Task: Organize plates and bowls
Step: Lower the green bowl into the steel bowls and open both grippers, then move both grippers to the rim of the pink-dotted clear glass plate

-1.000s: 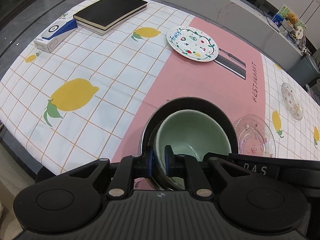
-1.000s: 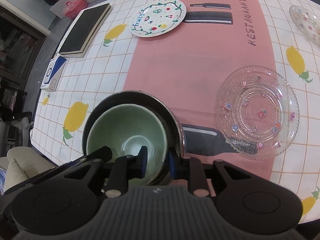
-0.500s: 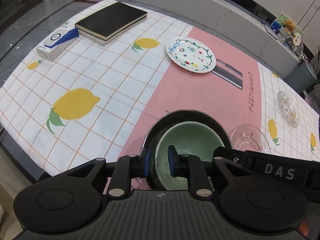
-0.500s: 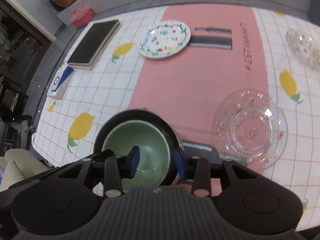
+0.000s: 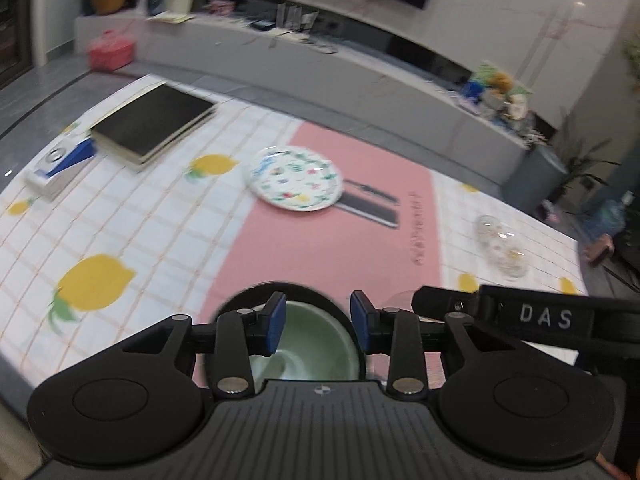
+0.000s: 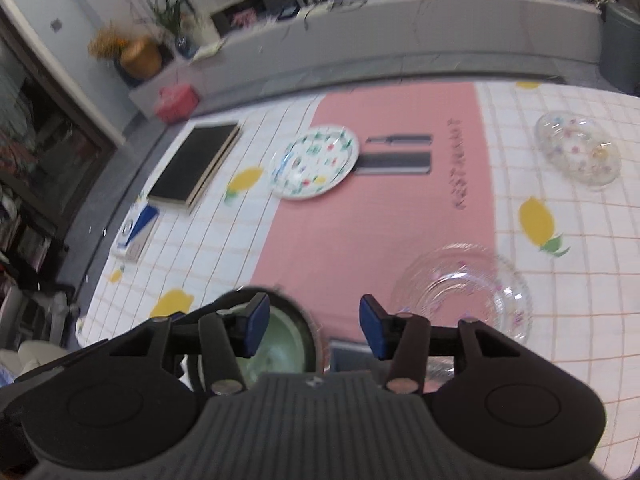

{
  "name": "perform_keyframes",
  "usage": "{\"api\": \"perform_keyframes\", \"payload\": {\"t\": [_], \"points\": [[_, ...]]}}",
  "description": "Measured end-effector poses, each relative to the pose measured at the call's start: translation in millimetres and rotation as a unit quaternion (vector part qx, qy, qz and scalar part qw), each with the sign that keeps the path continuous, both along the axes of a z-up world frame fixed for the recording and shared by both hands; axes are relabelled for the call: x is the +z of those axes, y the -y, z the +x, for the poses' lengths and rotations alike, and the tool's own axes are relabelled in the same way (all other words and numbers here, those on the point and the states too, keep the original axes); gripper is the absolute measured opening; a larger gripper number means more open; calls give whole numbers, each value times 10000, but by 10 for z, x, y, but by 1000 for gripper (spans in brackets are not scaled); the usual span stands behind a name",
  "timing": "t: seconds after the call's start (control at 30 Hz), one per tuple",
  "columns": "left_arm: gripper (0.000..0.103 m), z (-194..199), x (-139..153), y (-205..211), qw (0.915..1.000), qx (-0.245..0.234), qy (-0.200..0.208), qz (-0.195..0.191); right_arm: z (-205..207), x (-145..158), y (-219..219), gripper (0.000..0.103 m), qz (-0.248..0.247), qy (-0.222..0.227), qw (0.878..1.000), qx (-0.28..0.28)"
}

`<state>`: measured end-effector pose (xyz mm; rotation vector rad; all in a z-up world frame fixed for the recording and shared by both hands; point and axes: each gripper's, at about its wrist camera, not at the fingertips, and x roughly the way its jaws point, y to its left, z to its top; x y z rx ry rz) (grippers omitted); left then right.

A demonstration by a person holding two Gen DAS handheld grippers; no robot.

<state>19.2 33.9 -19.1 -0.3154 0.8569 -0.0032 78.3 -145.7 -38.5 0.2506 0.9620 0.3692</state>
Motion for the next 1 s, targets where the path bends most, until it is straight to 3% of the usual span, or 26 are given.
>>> {"api": "perform_keyframes", "payload": {"t": [0.33, 0.67, 0.9, 1.0], "points": [[40, 254, -191, 496, 9972, -626, -123, -398, 1, -204, 725, 50, 168, 53, 9971, -735], [44, 529, -574, 894, 9962, -736, -450, -105, 52, -698, 1196, 50, -11, -377, 9913, -1259], [47, 714, -814, 992, 9946, -698, -679, 348, 175, -1062, 1348, 50, 63, -817, 9864, -1425], [51, 793, -850, 1036, 9928, -688, -656, 730, 240, -1176, 1382, 52, 205, -1004, 9842, -1446]]}}
